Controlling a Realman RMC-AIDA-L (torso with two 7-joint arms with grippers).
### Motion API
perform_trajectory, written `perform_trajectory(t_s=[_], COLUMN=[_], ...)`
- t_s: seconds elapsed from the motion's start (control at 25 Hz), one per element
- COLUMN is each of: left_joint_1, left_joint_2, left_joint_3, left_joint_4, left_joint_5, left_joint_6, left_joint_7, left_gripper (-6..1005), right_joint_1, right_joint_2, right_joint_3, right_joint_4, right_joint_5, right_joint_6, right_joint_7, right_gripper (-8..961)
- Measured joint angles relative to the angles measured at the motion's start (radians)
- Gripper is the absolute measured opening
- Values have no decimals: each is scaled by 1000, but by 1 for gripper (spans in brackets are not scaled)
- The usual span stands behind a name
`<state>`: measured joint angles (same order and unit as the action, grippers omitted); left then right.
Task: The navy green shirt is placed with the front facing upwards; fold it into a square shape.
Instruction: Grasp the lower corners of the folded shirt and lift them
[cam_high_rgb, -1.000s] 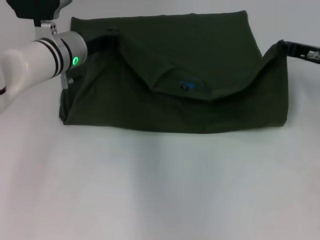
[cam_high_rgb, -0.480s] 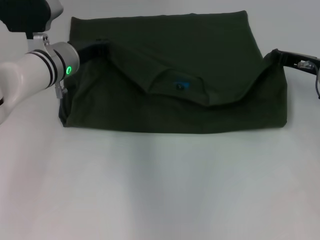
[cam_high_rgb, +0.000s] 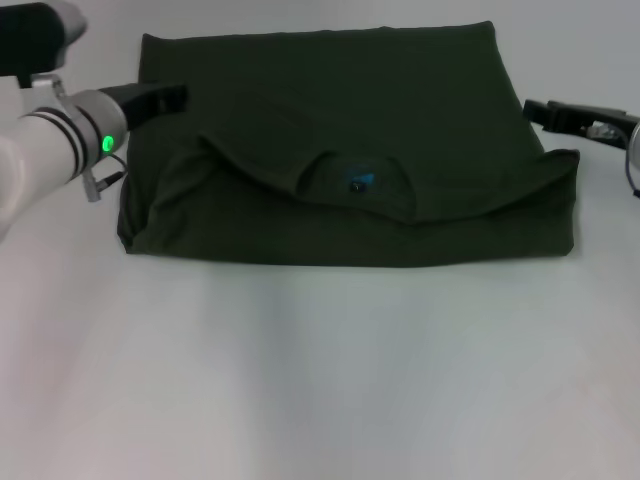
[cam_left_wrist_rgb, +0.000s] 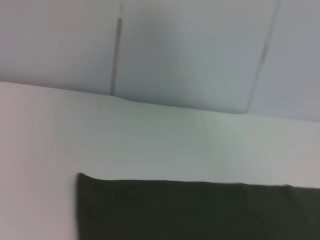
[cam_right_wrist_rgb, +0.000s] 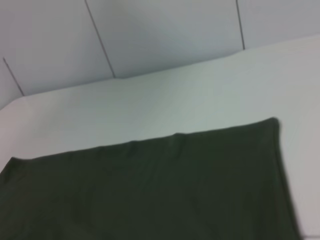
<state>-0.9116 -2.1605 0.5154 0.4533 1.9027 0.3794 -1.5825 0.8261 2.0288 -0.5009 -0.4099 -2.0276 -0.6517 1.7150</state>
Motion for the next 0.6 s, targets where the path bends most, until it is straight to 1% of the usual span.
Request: perform_trajectory(t_s=[0.12,0.28,0.32,0.44,0.52,0.6], left_joint_1=[26,72,96,137,160,185], left_joint_2=[-1,-2,-2,-1,0,0], left_joint_3=[1,4,5,6,8,10], left_joint_4=[35,70,86,108,120,136], left_joint_5=[-34,-87,-99,-101,-98,-94], left_joint_6=[-5,57,112,206,263,315], left_joint_7=[-5,-10,-14,-23,-25,-25], left_gripper=[254,427,474,612,660,709], right_joint_1=[0,-7,-13,-42,-67,-93], right_joint_2=[-4,-26,-33,-56,-78,-102], right_joint_3=[-1,0,1,-1,-8,-22], right_joint_4=[-23,-42,-48,-70,-79,-83], right_joint_5=[0,0,0,-5,-7,-8], right_joint_6=[-5,-74,-105,-209,-287,-353], right_joint_7=[3,30,44,109,166,217], right_gripper=[210,399,446,586,680,693])
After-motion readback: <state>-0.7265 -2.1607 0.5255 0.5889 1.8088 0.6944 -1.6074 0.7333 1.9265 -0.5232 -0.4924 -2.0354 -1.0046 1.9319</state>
